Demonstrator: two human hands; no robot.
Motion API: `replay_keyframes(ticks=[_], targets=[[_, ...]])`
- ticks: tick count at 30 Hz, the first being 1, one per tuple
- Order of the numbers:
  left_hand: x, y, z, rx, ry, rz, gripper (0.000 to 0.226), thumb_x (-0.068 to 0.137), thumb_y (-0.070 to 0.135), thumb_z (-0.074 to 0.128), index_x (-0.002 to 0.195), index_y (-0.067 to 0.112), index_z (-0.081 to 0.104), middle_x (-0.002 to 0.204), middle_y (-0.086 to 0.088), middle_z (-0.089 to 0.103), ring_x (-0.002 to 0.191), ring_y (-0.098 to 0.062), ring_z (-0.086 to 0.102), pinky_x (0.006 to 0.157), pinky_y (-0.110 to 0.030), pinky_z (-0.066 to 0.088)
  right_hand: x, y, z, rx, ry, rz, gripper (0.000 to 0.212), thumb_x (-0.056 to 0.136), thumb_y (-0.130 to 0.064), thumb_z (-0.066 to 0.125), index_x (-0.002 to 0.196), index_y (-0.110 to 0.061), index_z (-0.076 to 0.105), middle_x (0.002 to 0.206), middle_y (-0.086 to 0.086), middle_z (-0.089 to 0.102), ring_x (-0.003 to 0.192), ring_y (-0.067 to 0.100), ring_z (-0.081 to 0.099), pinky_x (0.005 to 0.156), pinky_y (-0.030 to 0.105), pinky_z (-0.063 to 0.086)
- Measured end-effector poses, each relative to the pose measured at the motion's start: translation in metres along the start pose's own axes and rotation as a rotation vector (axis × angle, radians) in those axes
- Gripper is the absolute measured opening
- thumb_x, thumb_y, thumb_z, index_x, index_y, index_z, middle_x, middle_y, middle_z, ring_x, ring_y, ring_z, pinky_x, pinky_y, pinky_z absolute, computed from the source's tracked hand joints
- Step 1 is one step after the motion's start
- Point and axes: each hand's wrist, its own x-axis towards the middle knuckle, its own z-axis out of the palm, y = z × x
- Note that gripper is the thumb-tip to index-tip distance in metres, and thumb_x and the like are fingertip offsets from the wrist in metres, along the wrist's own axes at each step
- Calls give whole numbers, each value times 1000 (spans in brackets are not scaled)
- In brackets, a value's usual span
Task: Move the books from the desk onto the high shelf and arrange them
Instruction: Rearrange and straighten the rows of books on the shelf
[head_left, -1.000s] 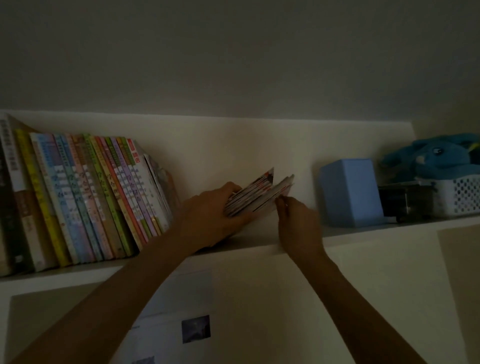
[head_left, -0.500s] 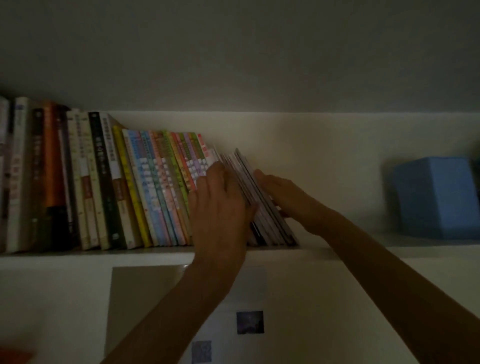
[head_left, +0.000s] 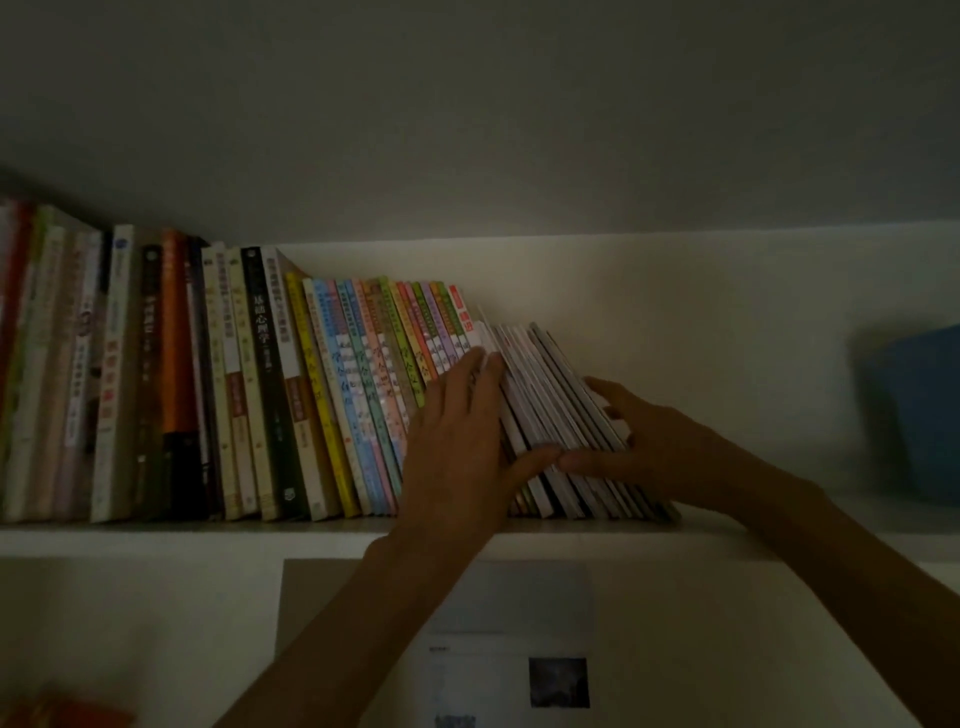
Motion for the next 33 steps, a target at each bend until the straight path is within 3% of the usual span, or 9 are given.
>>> replay_keyframes(ticks=[2,6,10,16,21,24,27,30,33], targets=[[-6,-7,-4,-7,-48,26,76,87,50,52,148,18,20,155,-2,18,141,-18,19,114,-32,16,-4,-1,4,40,38,-71,97,63,-72,45,148,-35,16,147,-7,38,128,14,43,107,36,37],[-26,-27,-12,72,51,57,49,92,40,42,133,14,50,139,-4,48,125,-21,48,103,-38,33,5,-14,15,183,249,-208,59,86,-66,22,142,-46,20,148,-12,32,135,6,28,116,33,17],[-29,-45,-23,131,124,41,39,90,28,41,122,15,60,128,-4,58,114,-22,56,93,-43,44,31,-39,32,60,396,-174,70,84,-62,16,147,-39,-4,158,2,8,144,24,11,116,48,15],[-34,-58,-33,193,114,-17,48,91,34,34,128,11,54,132,-9,54,120,-27,53,99,-41,36,36,-53,34,116,441,-158,82,77,-67,18,150,-31,2,155,7,18,139,28,23,111,44,24],[-43,-78,-57,275,63,-137,62,90,42,20,141,11,38,149,-7,33,135,-22,36,107,-47,37,37,-51,17,-317,509,-327,69,89,-68,23,147,-41,-4,158,-3,-10,145,24,-4,116,47,6],[-52,-95,-60,307,29,-117,65,91,45,19,147,12,25,154,-4,23,133,-20,40,108,-34,33,54,-68,9,-467,489,-553,61,92,-51,20,148,-27,21,156,-2,15,143,23,13,114,48,15],[-62,-93,-58,260,2,-126,69,90,53,12,148,17,20,156,1,13,139,-13,27,110,-28,24,61,-76,19,-477,474,-542,52,90,-15,37,142,-9,37,132,15,51,113,35,51,85,41,46],[-67,-90,-55,222,-22,-140,72,85,59,-1,148,24,9,155,10,-4,143,-5,4,115,-27,12,61,-77,23,-543,552,-510,48,93,-18,40,138,-2,40,113,17,61,89,34,59,63,35,48],[-64,-95,-62,209,-13,-113,67,89,54,7,147,23,19,153,11,6,140,-3,14,115,-29,18,67,-78,14,-641,584,-459,55,92,-41,36,120,1,58,98,16,69,85,34,65,66,40,53]])
